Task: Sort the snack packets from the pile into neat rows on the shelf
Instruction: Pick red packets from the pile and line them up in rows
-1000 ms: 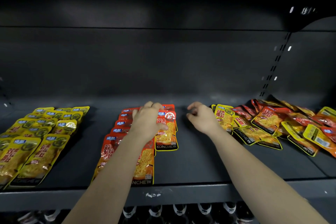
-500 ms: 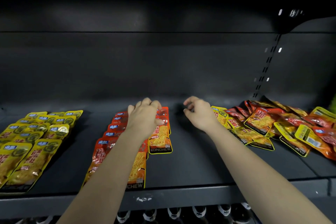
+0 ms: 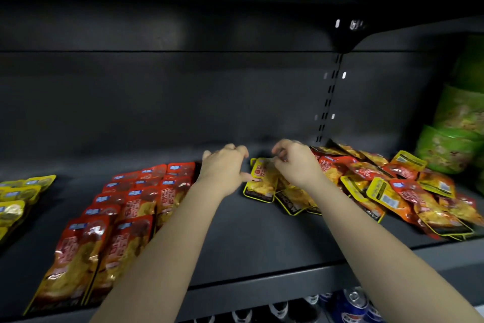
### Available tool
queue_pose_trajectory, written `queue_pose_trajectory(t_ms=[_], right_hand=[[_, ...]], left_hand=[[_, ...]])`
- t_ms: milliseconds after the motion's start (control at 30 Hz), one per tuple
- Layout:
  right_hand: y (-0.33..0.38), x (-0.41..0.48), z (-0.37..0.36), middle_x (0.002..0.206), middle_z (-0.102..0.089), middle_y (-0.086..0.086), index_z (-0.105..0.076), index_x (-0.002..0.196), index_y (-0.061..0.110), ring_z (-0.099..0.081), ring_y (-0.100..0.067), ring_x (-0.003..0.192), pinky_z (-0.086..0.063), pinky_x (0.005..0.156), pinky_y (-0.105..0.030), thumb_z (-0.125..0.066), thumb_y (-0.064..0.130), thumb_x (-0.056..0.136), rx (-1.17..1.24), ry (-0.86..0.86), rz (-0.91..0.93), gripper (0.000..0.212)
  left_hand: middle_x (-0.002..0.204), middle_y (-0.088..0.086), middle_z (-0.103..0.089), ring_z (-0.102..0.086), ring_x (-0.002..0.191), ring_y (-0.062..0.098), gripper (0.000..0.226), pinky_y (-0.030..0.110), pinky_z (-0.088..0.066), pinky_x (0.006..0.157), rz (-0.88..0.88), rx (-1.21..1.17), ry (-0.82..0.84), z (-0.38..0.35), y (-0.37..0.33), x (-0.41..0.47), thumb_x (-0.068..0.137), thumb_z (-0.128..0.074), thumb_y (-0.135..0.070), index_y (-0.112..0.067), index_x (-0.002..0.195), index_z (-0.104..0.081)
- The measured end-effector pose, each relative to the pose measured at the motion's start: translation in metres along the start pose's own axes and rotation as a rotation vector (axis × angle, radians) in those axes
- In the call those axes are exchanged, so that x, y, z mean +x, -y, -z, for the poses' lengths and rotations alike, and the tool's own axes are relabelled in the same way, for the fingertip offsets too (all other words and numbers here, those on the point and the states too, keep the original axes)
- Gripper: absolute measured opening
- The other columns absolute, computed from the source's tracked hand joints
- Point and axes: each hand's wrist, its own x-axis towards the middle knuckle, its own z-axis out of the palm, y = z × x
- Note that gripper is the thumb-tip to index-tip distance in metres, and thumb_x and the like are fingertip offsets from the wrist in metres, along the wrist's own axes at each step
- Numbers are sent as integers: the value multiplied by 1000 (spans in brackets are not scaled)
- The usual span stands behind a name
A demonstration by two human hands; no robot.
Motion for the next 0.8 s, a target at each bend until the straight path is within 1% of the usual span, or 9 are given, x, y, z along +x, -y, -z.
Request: queue_pose_trajectory(t_ms=[67,200,333,467,533,600,667,733,800], right_hand=[[-13,0,6,94,-64,-4,-65,98,18,-62,-22,90,-42,76,-23,-61,13,81,-11,-5,-8,18],[-35,0,12,93,-64,-4,-66,97,19,-61,-21,89,-37,72,-21,-62,13,82,-10,-40,2,17],[-45,-4,12,93,-65,-4,-66,96,17,-61,-21,85,-41,71,-24,-62,13,83,38,-76,22,15],[-46,-7,7,90,-65,-1,-65,95,18,-54,-12,81,-33,69,-20,-61,15,86,111,-115,49,11],[-45,-7,6,91,-64,0,-64,98,18,-52,-9,81,-34,69,-18,-61,17,88,155,-110,57,10],[-42,-7,6,93,-64,2,-65,100,17,-54,-7,84,-35,70,-14,-61,21,90,199,-103,70,11],[-40,-7,5,93,-67,4,-66,100,17,-57,-7,86,-36,68,-12,-63,27,90,264,-92,66,14],[-37,-8,5,92,-68,5,-65,103,20,-60,-6,85,-38,67,-6,-64,33,89,370,-39,27,20],[-33,-9,6,92,-69,4,-63,110,21,-63,-7,85,-42,72,-7,-65,36,88,506,50,17,27]], left_hand=[[119,1,-52,-54,115,24,53,38,-36,92,3,-13,15,-5,-14,10,82,-69,-47,-24,125,-50],[123,7,-55,-53,117,30,51,40,-44,92,48,-14,38,-21,-36,23,86,-63,-49,-19,125,-49],[125,9,-58,-55,117,31,65,38,-43,89,117,13,70,-33,-45,23,80,-71,-48,-19,130,-42],[125,11,-60,-54,119,33,78,39,-41,94,213,-94,4,-30,-43,22,76,-79,-36,-17,139,-36],[120,9,-63,-56,116,32,75,40,-43,93,248,-188,-105,-27,-39,21,77,-78,-33,-18,140,-38],[106,3,-68,-60,109,28,72,39,-45,90,263,-341,-219,-24,-34,18,79,-77,-31,-19,140,-41],[91,-2,-69,-64,96,23,68,39,-48,86,243,-483,-294,-22,-30,16,80,-76,-29,-18,140,-44],[86,-3,-70,-68,85,20,59,43,-53,82,232,-675,-336,-22,-26,15,80,-76,-23,-18,133,-51],[88,2,-71,-70,78,22,41,48,-57,76,224,-944,-364,-21,-25,15,81,-74,-16,-19,119,-58]])
